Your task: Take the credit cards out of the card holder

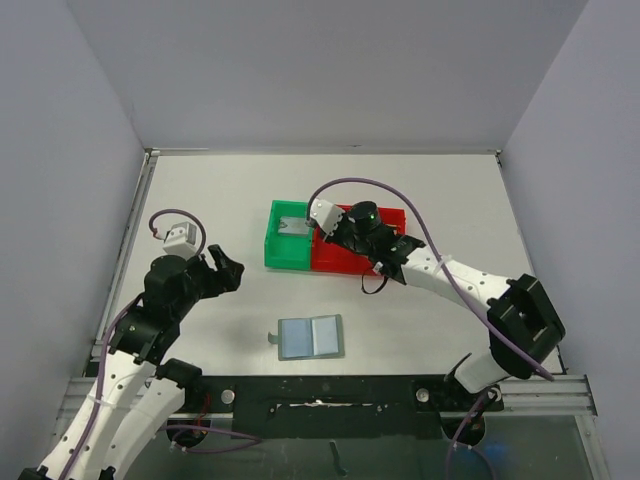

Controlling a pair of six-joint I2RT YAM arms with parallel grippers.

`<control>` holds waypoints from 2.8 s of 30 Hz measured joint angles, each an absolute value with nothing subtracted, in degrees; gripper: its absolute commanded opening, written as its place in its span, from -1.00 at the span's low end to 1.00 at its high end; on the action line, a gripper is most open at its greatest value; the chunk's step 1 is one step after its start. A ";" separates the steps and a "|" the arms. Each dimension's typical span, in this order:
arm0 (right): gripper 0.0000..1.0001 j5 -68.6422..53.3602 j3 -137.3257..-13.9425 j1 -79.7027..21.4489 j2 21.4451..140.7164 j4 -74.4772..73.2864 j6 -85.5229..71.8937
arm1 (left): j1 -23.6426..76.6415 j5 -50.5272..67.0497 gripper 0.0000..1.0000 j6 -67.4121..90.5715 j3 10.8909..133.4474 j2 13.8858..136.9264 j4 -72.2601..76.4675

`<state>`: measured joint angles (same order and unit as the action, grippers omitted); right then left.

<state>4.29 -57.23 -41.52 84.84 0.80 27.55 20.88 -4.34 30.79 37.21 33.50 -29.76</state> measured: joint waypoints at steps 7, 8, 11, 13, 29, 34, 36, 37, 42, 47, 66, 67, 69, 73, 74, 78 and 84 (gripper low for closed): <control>-1.00 0.67 -61.93 -39.94 92.40 -3.38 36.64 | 20.86 -4.29 0.48 30.70 37.21 33.65 -29.67; -1.00 0.43 -62.30 -39.72 93.19 -3.70 37.63 | 20.86 -4.29 0.48 30.65 37.21 33.78 -29.69; -1.00 0.16 -64.51 -39.33 96.64 -5.04 40.77 | 20.82 -4.27 0.48 30.59 37.21 33.87 -29.69; -1.00 0.19 -66.35 -39.18 99.29 -5.32 42.22 | 20.82 -4.27 0.48 30.57 37.21 33.85 -29.67; -0.97 3.40 -71.09 -37.30 111.13 -4.49 52.12 | 20.49 -4.25 0.48 30.55 37.21 33.65 -29.45; -0.71 3.90 -72.10 -36.42 112.46 -3.88 53.54 | 20.51 -4.25 0.48 30.50 37.21 33.67 -29.45; -0.59 3.92 -72.34 -36.34 112.77 -3.99 53.54 | 20.51 -4.23 0.48 30.48 37.21 33.67 -29.43; -0.50 3.90 -72.47 -36.34 113.06 -4.03 53.49 | 20.49 -4.23 0.48 30.46 37.21 33.69 -29.43; -0.42 3.90 -72.77 -36.05 114.19 -5.43 52.95 | 20.49 -4.03 0.48 30.33 37.21 33.82 -29.41; -0.31 3.90 -73.52 -35.97 114.19 -6.37 52.05 | 20.49 -3.77 0.48 30.20 37.21 34.00 -29.39; 0.00 0.80 -76.49 -34.79 114.13 -10.46 47.33 | 20.45 -1.98 0.48 29.52 37.21 35.31 -29.34; 0.00 0.80 -76.49 -34.59 114.10 -10.48 47.24 | 20.45 -1.83 0.48 29.52 37.21 35.40 -29.34; 0.01 0.80 -76.49 -34.48 114.02 -10.46 46.63 | 20.45 -1.58 0.48 29.50 37.21 35.68 -29.34; 0.14 0.54 -76.51 -34.48 112.79 -10.70 43.97 | 20.43 -1.21 0.48 29.45 37.21 35.75 -29.32; 0.17 0.40 -76.51 -34.54 111.85 -10.87 42.89 | 20.43 -1.02 0.48 29.43 37.21 35.75 -29.30; 0.29 1.15 -75.64 -35.46 105.06 -9.61 36.49 | 20.40 0.38 0.49 29.28 36.84 35.62 -28.67; 0.31 1.85 -67.20 -36.97 83.68 -5.56 10.57 | 20.40 7.18 0.51 30.33 34.22 34.13 -25.34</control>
<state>1.85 -67.20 -36.97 83.68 -5.56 10.57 20.40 7.18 30.33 34.22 34.13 -25.34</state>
